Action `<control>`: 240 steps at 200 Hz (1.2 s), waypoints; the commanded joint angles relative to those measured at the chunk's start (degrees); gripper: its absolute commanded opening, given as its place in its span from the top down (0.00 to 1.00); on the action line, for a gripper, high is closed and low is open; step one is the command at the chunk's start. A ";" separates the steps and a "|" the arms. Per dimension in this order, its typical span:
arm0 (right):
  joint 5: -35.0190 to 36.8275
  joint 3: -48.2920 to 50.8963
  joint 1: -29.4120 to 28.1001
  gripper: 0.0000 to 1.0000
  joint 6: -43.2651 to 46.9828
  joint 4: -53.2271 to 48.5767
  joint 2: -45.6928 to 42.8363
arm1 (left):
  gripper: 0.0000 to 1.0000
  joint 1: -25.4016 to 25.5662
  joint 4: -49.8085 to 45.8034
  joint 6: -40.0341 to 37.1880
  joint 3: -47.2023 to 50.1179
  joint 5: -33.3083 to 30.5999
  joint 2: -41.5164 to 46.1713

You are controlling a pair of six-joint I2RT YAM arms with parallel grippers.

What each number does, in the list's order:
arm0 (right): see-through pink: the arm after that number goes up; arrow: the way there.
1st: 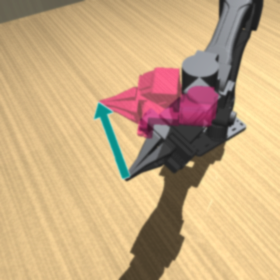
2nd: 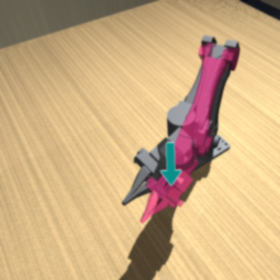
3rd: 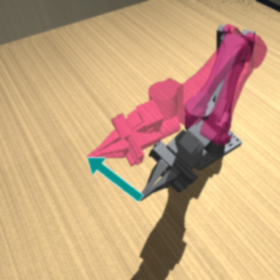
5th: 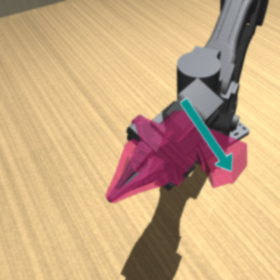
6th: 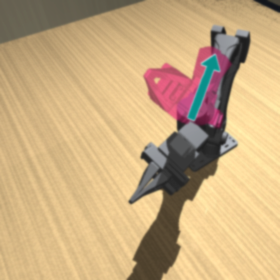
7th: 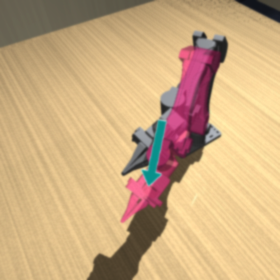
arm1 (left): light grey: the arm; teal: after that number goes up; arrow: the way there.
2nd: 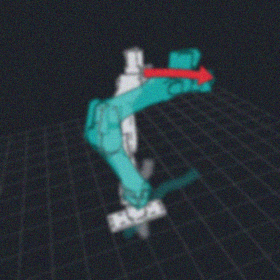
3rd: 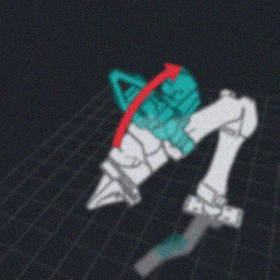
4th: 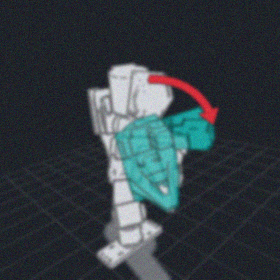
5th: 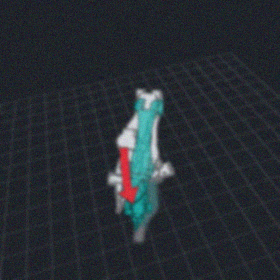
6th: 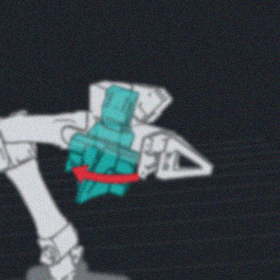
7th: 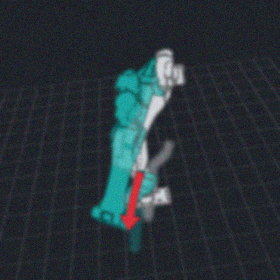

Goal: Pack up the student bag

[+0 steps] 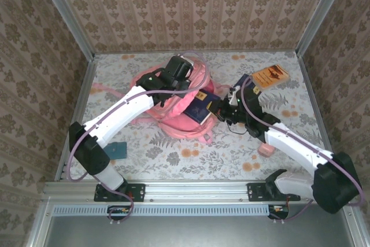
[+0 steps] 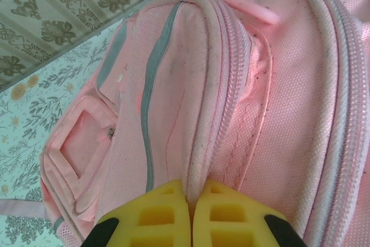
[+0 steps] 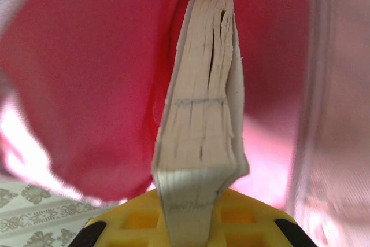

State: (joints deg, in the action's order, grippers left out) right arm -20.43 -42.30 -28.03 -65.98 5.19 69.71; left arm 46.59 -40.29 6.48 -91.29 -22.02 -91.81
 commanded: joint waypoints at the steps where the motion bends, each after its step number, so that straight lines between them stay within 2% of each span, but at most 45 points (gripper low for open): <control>1: 3.13 -4.05 -0.91 0.94 -2.83 11.69 3.49 | 0.98 0.39 6.28 1.95 -1.37 -0.25 5.01; 43: 6.54 -9.74 -3.83 0.95 -5.30 16.49 13.62 | 0.98 0.41 6.37 3.14 -0.72 0.47 5.67; 78: 12.37 -13.49 -6.10 0.95 -6.94 17.78 21.75 | 0.98 0.34 6.62 4.24 -0.15 1.18 6.05; 131: 15.85 -13.99 -6.61 0.95 -10.29 23.61 28.73 | 0.98 -0.32 6.60 5.64 0.27 2.32 6.74; 168: 14.41 -20.71 -6.56 0.93 -12.10 16.13 33.89 | 0.99 -0.49 6.85 6.18 1.00 3.62 7.17; 180: 13.99 -22.64 -6.60 0.89 -13.25 14.98 35.83 | 0.99 -0.45 6.89 6.66 1.44 3.85 7.40; 196: 13.11 -24.92 -6.58 0.80 -14.50 13.15 38.10 | 0.98 -0.53 6.90 7.00 1.90 3.98 7.59; 216: 9.96 -26.86 -6.30 0.59 -16.57 6.12 39.02 | 0.99 -0.79 6.72 7.38 2.21 3.78 7.75; 240: 8.11 -23.65 -6.16 0.51 -17.65 5.54 36.03 | 0.99 -1.29 6.37 7.96 2.72 3.26 7.53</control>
State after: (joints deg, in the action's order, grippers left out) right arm -8.91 -67.13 -34.39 -80.99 15.22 107.72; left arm 45.41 -39.38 12.49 -88.01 -18.24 -88.12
